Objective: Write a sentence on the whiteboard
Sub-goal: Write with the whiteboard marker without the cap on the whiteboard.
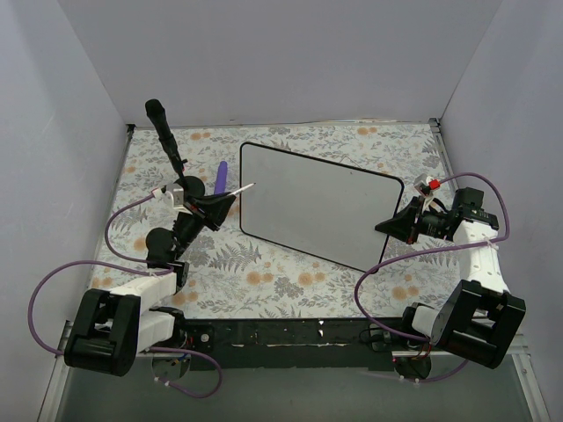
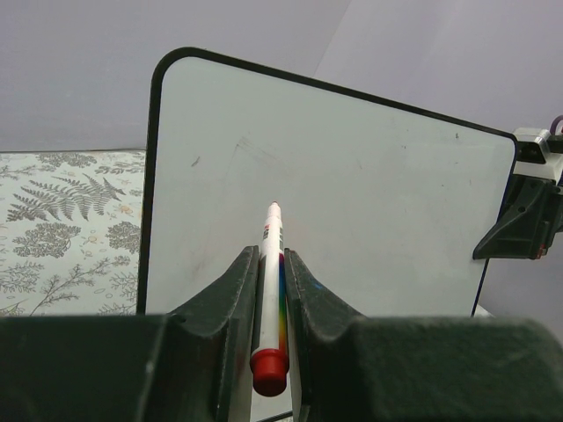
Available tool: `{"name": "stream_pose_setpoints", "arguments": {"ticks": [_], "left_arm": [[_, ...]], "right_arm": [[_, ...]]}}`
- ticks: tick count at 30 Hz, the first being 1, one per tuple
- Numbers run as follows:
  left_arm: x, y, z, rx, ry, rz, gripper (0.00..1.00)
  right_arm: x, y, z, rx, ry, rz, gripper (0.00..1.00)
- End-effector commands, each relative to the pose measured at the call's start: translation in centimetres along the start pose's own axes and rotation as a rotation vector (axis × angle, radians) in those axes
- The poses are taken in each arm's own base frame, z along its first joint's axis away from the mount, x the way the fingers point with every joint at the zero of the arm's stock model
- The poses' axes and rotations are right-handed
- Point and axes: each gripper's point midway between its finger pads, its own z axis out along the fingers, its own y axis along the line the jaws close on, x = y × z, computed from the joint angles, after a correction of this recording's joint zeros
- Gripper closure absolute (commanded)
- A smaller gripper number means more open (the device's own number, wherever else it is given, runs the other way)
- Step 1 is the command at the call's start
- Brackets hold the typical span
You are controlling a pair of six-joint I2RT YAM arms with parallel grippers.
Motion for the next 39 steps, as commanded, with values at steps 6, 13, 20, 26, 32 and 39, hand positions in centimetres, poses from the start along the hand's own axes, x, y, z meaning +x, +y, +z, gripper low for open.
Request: {"name": "stream_pose_setpoints", "arguments": {"ticks": [6, 13, 20, 26, 32, 39], "left_arm": [[0.1, -0.1, -0.3, 0.015, -0.005, 0.02, 1.0], [0.4, 0.0, -0.3, 0.016, 0.007, 0.019, 1.0], [0.4, 0.0, 0.2, 0.021, 0.024, 0.024, 1.0], [0.7, 0.6, 0.8, 0.015, 0.039, 0.012, 1.0], [0.6, 0.8, 1.5, 0.021, 0.041, 0.01, 1.0], [0.9, 0.8, 1.5, 0.029, 0.045, 0.0, 1.0]], "right_arm": [[0.5, -0.7, 0.0, 0.025, 0.044, -0.069, 0.99], [0.6, -0.8, 0.0, 0.024, 0.047, -0.064, 0.99], [0.6, -0.8, 0.0, 0.021, 0.049, -0.062, 0.99], [0.6, -0.7, 0.1, 0.016, 0.049, -0.064, 0.99], [0.6, -0.7, 0.1, 0.017, 0.051, -0.063, 0.99], [0.8, -0.8, 0.2, 0.018, 0.057, -0.057, 0.99]]}}
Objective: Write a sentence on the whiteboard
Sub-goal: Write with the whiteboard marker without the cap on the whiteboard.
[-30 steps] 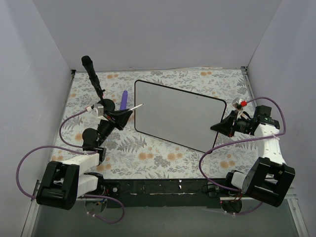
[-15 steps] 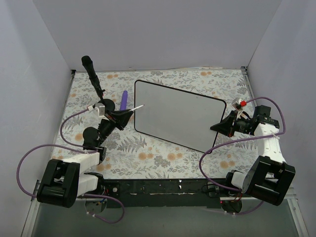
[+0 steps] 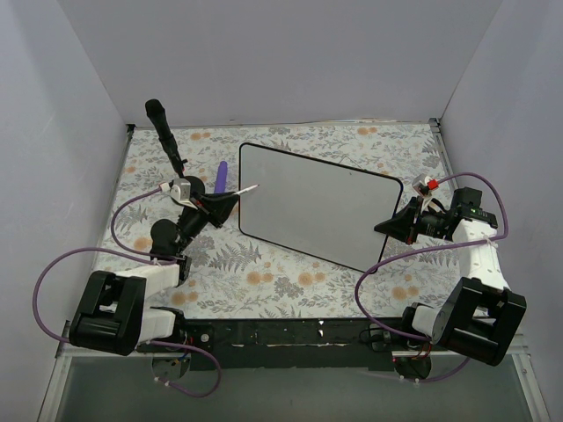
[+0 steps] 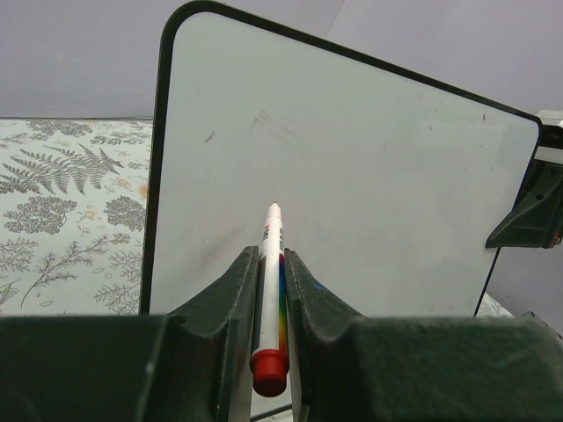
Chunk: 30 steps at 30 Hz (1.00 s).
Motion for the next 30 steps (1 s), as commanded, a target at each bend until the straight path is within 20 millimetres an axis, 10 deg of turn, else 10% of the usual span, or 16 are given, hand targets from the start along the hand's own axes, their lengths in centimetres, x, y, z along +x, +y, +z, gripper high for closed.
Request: {"name": "stream_pose_setpoints", "arguments": {"ticks": [1, 30], "left_arm": [[-1.17, -0.72, 0.53, 0.041, -0.029, 0.029, 1.0], [-1.1, -0.68, 1.05, 0.059, -0.02, 0.033, 1.0]], "right_arm": [[0.55, -0.73, -0.02, 0.026, 0.05, -0.059, 0.99], [0.49, -0.55, 0.08, 0.02, 0.053, -0.065, 0.99]]}}
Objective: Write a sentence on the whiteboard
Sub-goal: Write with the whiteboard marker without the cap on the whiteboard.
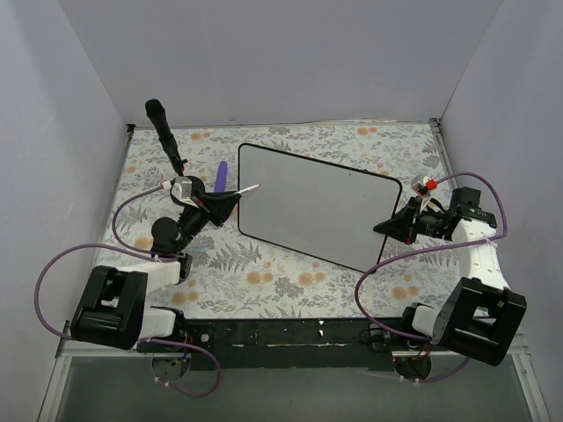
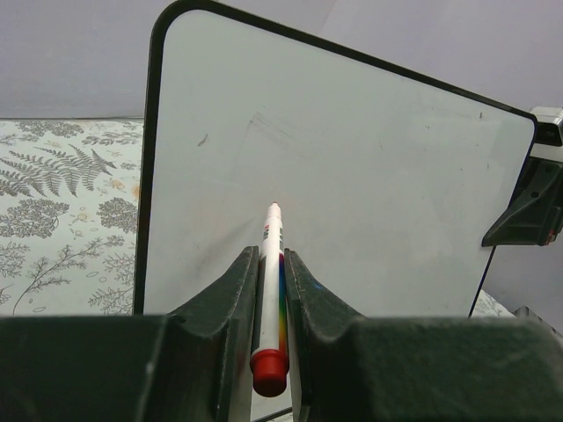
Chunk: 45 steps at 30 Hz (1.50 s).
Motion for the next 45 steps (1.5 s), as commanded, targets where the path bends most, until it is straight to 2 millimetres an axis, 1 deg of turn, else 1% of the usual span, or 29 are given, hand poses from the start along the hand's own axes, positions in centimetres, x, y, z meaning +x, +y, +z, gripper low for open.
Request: {"name": "stream_pose_setpoints", "arguments": {"ticks": [1, 6, 14, 26, 35, 37, 45], "left_arm": [[-1.2, -0.4, 0.7, 0.034, -0.029, 0.037, 1.0], [-1.4, -0.3, 1.0, 0.038, -0.028, 0.044, 1.0], [-0.5, 0.5, 0.9, 0.01, -0.008, 0.039, 1.0], [0.1, 1.1, 0.7, -0.016, 0.001, 0.037, 1.0], [0.6, 1.2, -0.1, -0.04, 0.006, 0.024, 1.0], [1.1, 1.4, -0.4, -0.05, 0.015, 0.014, 1.0], [1.8, 1.3, -1.3, -0.065, 0.022, -0.006, 1.0]], "right_arm": [[0.4, -0.6, -0.1, 0.026, 0.046, -0.061, 0.99], [0.3, -0.6, 0.0, 0.025, 0.046, -0.065, 0.99], [0.3, -0.6, 0.0, 0.023, 0.047, -0.065, 0.99], [0.3, -0.6, 0.0, 0.023, 0.047, -0.068, 0.99], [0.2, -0.5, 0.0, 0.021, 0.047, -0.07, 0.99], [0.3, -0.5, 0.0, 0.02, 0.047, -0.069, 0.99], [0.2, -0.4, 0.0, 0.017, 0.046, -0.074, 0.99]]}}
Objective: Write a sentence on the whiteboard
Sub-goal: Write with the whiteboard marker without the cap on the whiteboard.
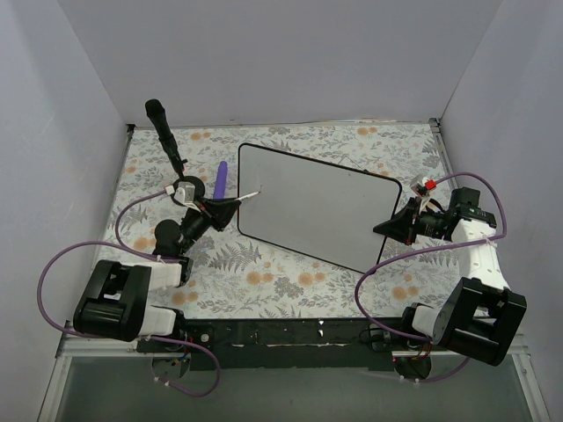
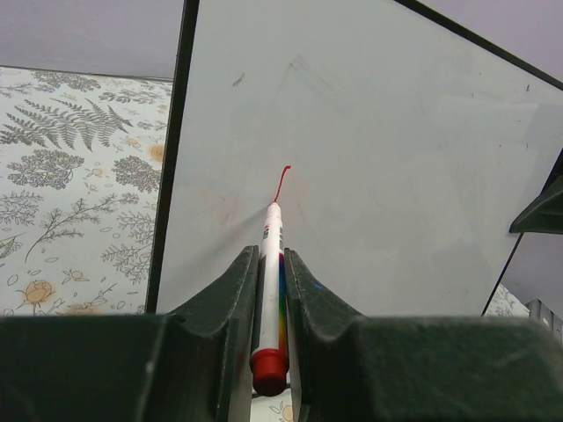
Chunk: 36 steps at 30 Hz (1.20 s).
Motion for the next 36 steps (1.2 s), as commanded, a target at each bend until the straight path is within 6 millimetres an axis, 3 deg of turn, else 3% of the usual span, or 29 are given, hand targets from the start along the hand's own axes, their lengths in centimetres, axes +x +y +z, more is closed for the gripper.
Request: {"name": "stream_pose_setpoints", "arguments": {"ticks": [1, 14, 23, 27, 36], "left_arm": [[-0.6, -0.4, -0.7, -0.007, -0.03, 0.02, 1.0], [1.2, -0.1, -1.9, -0.051, 0.007, -0.01, 1.0], [-2.2, -2.6, -1.3, 0.03, -0.064, 0.027, 1.0], [-3.3, -2.8, -0.4, 0.043, -0.072, 0.04, 1.0], [-2.7, -1.5, 1.2, 0.038, -0.045, 0.031, 1.0]], "right_arm": [[0.1, -0.5, 0.0, 0.018, 0.038, -0.078, 0.99], [0.0, -0.4, 0.1, 0.015, 0.04, -0.085, 0.99], [0.0, -0.4, 0.1, 0.014, 0.039, -0.083, 0.99], [0.1, -0.5, 0.1, 0.016, 0.042, -0.083, 0.99], [0.2, -0.5, 0.1, 0.017, 0.044, -0.082, 0.99]]}}
